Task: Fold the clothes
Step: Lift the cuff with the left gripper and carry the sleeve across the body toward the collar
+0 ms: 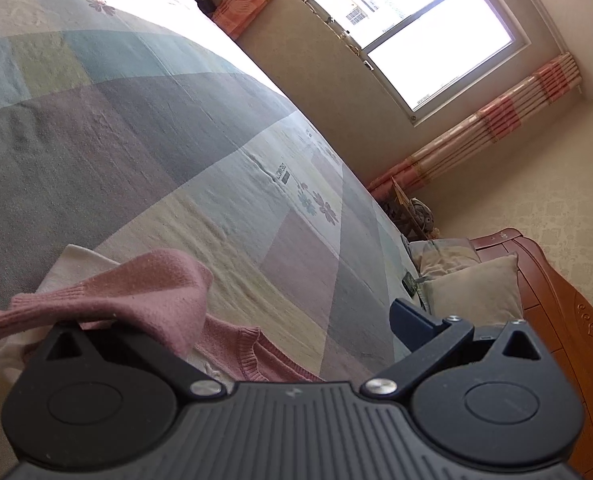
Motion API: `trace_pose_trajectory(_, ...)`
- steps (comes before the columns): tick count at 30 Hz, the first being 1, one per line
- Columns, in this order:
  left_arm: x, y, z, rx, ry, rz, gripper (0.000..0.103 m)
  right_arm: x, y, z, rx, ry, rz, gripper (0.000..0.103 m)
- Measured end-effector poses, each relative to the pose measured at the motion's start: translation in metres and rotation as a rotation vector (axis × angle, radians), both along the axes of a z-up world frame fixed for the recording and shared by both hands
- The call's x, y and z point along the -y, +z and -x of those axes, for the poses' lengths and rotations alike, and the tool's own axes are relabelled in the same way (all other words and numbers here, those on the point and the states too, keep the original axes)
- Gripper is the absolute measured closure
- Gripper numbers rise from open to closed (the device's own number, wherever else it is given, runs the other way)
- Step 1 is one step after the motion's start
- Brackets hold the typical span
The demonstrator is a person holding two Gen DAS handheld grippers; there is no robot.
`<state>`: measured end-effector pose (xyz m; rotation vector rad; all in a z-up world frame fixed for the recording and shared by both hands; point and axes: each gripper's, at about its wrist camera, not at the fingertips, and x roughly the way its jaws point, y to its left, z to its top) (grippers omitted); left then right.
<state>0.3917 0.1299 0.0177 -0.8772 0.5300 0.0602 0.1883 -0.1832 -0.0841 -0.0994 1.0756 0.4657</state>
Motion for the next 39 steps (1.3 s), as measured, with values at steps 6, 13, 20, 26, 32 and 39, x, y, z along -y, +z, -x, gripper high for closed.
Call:
trace_pose_trajectory(6,0.012,0.004,-0.002,0.000,-0.003,0.011,0.001,-0.005,0.015,0.011,0.050,0.043,0.015,0.000)
trace_pose_trajectory(13,0.030,0.011,-0.007,0.014,-0.028,0.013,0.001,-0.003,0.022,0.009,0.061,0.041,-0.004,0.000)
trace_pose_trajectory(20,0.047,0.011,-0.011,0.006,-0.042,0.015,0.001,-0.001,0.031,0.016,0.086,0.049,-0.037,0.000)
trace_pose_trajectory(26,0.061,0.011,-0.017,-0.016,-0.050,0.002,0.001,0.000,0.033,0.018,0.088,0.055,-0.047,0.000)
trace_pose_trajectory(32,0.080,0.009,-0.032,-0.052,-0.079,-0.005,0.001,0.001,0.033,0.020,0.091,0.058,-0.049,0.000)
trace_pose_trajectory(39,0.101,0.007,-0.054,-0.092,-0.112,-0.054,0.001,0.008,0.029,0.020,0.093,0.038,-0.037,0.000)
